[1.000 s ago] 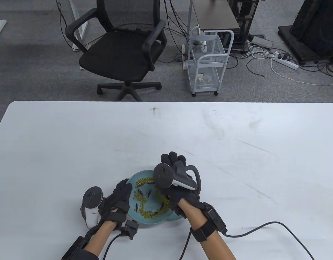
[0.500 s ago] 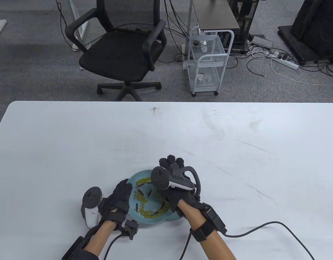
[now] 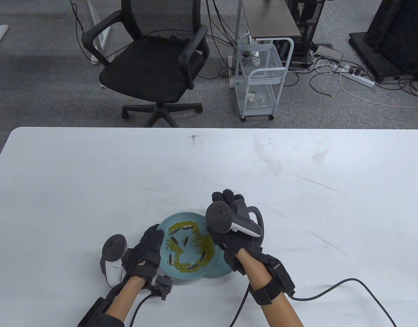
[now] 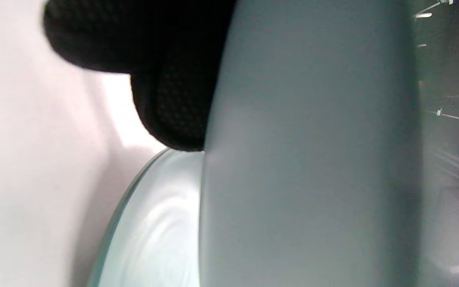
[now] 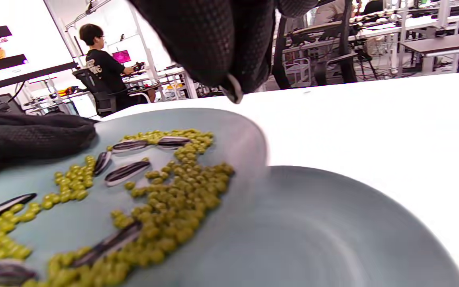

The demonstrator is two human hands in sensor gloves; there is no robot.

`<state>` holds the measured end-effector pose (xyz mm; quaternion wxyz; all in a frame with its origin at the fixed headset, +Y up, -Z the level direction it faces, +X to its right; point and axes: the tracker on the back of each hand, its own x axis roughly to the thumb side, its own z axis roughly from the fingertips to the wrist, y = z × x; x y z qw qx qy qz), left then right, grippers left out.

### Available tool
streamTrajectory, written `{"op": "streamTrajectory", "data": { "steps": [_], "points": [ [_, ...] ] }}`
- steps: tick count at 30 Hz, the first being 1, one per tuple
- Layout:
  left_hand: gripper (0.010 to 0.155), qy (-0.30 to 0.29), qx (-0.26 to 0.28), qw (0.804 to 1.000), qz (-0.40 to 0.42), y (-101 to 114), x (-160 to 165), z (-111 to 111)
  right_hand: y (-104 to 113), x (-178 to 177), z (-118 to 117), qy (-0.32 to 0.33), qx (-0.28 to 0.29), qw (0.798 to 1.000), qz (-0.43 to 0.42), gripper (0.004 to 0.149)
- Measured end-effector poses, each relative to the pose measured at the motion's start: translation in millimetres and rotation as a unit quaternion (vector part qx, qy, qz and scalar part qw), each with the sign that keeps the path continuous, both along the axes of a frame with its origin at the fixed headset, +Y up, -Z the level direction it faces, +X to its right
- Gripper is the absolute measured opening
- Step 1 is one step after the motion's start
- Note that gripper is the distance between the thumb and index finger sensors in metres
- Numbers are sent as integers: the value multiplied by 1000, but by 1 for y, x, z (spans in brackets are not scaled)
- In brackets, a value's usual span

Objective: Pick sunflower seeds with hand pinch into plate

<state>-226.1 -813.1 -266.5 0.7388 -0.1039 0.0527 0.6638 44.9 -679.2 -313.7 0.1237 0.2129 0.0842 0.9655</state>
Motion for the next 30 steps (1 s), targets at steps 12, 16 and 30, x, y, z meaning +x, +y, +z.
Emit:
{"op": "streamTrajectory", "data": {
  "steps": [12, 16, 30],
  "points": [
    [47, 48, -5, 999, 21, 1, -18, -2, -71, 41, 21, -21, -82, 996, -6, 34],
    [47, 48, -4, 999, 26, 1, -19, -2, -78, 35, 23, -12, -82, 996, 12, 34],
    [47, 34, -2, 999, 30, 1, -15, -3, -78, 41, 22, -28, -82, 996, -3, 36]
  ]
}}
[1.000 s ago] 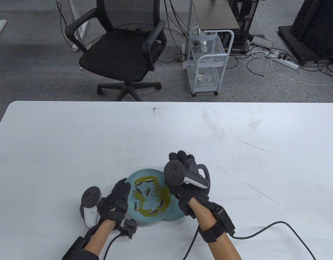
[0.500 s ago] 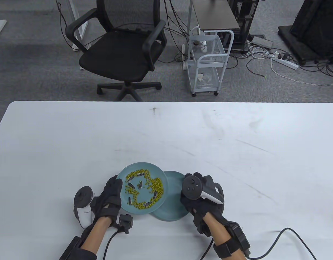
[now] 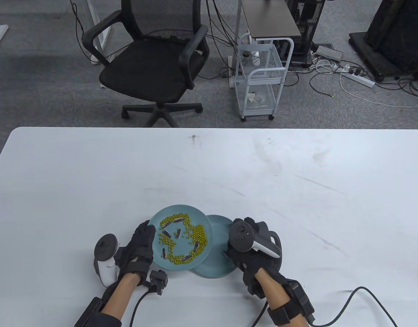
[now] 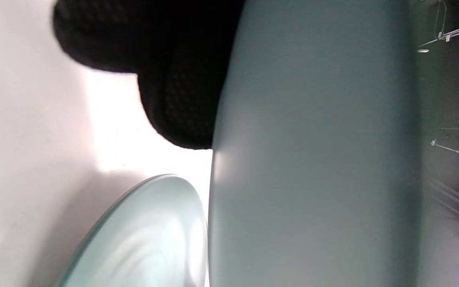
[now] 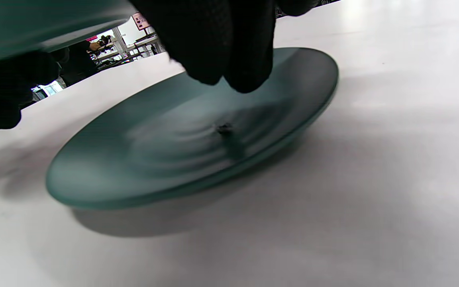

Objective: Pick sunflower seeds with hand pinch into plate

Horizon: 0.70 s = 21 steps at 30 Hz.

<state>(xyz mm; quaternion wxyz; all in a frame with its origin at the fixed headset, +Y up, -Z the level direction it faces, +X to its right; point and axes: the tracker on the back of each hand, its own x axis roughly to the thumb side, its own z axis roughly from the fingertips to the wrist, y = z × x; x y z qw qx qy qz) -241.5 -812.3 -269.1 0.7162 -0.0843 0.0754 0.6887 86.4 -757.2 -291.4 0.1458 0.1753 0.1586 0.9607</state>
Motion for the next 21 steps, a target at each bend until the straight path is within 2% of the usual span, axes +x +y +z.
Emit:
{"op": "streamTrajectory", "data": {
  "steps": [16, 21],
  "points": [
    [47, 1, 1, 1000, -1, 0, 1, 0, 0, 3, -1, -6, -5, 1000, -9, 35],
    [47, 0, 2, 1000, -1, 0, 1, 0, 8, 6, -2, -15, 0, 1000, -23, 36]
  ]
}}
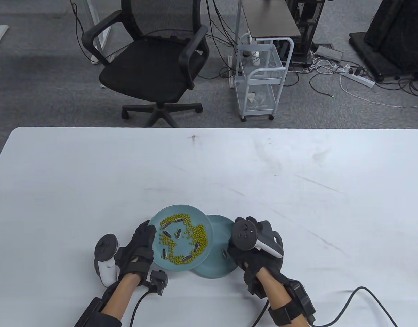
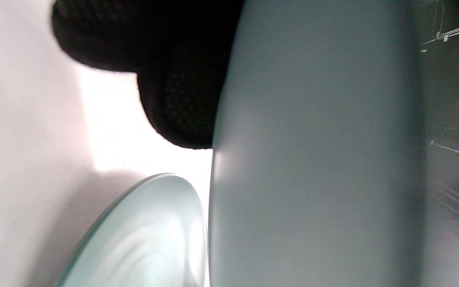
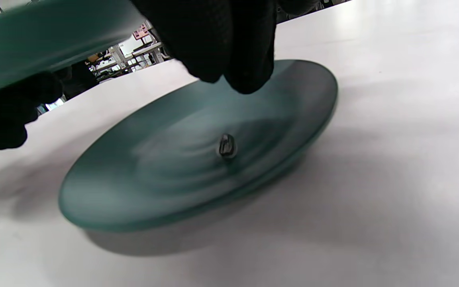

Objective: Pick sunflower seeds with hand pinch into plate

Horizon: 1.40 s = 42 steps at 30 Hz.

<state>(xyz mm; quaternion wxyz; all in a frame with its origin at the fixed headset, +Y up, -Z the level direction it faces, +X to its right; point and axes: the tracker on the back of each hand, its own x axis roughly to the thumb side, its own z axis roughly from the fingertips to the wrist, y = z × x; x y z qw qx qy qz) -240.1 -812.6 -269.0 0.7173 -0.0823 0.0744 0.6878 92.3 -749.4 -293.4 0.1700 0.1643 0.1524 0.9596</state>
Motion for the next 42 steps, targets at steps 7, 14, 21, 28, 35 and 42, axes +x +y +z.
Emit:
{"op": "streamTrajectory", "data": {
  "steps": [7, 14, 21, 28, 35, 42],
  "points": [
    [47, -1, 0, 1000, -6, -1, 1, 0, 41, 0, -2, -24, 54, 995, -79, 36],
    [47, -2, -2, 1000, -6, -1, 2, 0, 63, -37, -9, 14, 59, 993, -103, 37],
    [47, -6, 0, 1000, -5, -1, 3, 0, 55, -95, -22, 64, -3, 994, -93, 43],
    [47, -3, 4, 1000, -20, -1, 4, 0, 44, -133, -27, 70, -11, 997, -23, 53],
    [47, -5, -1, 1000, -15, -2, 8, 0, 40, -147, -22, 53, 32, 997, 52, 45],
    [47, -8, -2, 1000, -17, -4, 11, 0, 36, -146, -21, 60, 35, 995, 69, 36]
  ]
}}
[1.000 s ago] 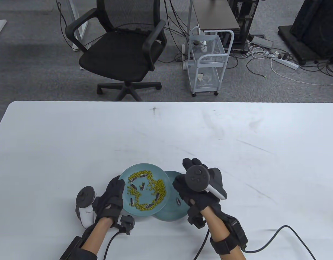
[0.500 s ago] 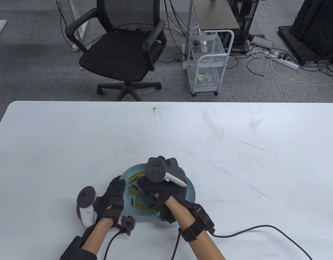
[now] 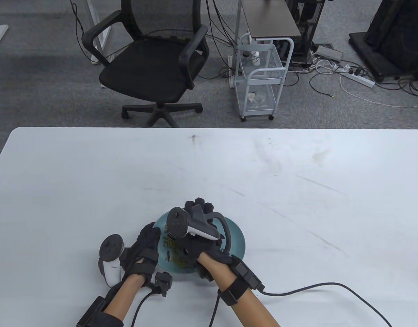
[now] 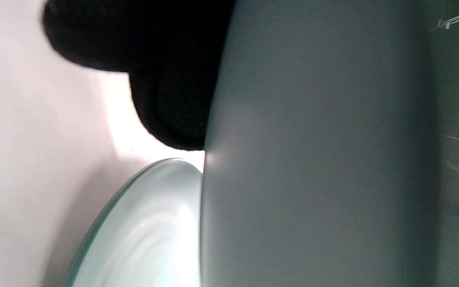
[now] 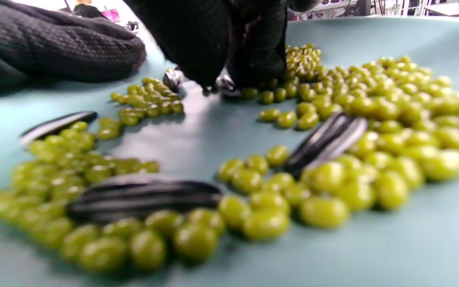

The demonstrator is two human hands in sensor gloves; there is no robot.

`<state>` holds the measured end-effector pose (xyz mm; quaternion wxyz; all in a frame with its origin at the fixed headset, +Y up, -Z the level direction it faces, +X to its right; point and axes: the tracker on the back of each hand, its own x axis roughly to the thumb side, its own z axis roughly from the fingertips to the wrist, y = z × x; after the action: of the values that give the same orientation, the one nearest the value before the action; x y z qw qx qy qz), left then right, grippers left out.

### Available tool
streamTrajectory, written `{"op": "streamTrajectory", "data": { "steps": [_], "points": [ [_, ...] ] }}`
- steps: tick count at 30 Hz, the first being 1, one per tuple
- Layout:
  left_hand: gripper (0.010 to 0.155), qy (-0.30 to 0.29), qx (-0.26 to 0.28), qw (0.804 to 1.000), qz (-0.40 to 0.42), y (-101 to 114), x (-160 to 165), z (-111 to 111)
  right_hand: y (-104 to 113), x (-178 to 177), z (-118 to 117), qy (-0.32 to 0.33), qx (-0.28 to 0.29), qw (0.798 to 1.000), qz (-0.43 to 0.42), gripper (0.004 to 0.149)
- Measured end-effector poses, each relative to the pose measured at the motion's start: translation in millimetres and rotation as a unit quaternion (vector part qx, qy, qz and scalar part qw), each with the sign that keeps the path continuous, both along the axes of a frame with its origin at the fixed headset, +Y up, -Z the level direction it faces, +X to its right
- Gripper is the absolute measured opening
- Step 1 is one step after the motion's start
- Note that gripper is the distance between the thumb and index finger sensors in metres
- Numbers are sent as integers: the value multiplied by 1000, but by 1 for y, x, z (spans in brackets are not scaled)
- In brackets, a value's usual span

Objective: Pick sunflower seeds with hand pinch into plate

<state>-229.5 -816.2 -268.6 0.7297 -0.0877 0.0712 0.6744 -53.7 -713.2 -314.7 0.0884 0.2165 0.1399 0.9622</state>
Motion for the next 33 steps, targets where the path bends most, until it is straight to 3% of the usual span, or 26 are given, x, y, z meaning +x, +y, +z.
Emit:
{"op": "streamTrajectory", "data": {
  "steps": [17, 23, 33],
  "points": [
    [47, 1, 5, 1000, -7, 1, -1, 0, 0, -1, 6, 14, 41, 999, 26, 34],
    [47, -3, 11, 1000, -25, 0, 1, -1, -3, 4, 3, 17, 27, 999, 11, 33],
    [47, 3, 5, 1000, -7, 1, -3, -1, 28, 31, 4, 4, 43, 997, -69, 33]
  ]
}}
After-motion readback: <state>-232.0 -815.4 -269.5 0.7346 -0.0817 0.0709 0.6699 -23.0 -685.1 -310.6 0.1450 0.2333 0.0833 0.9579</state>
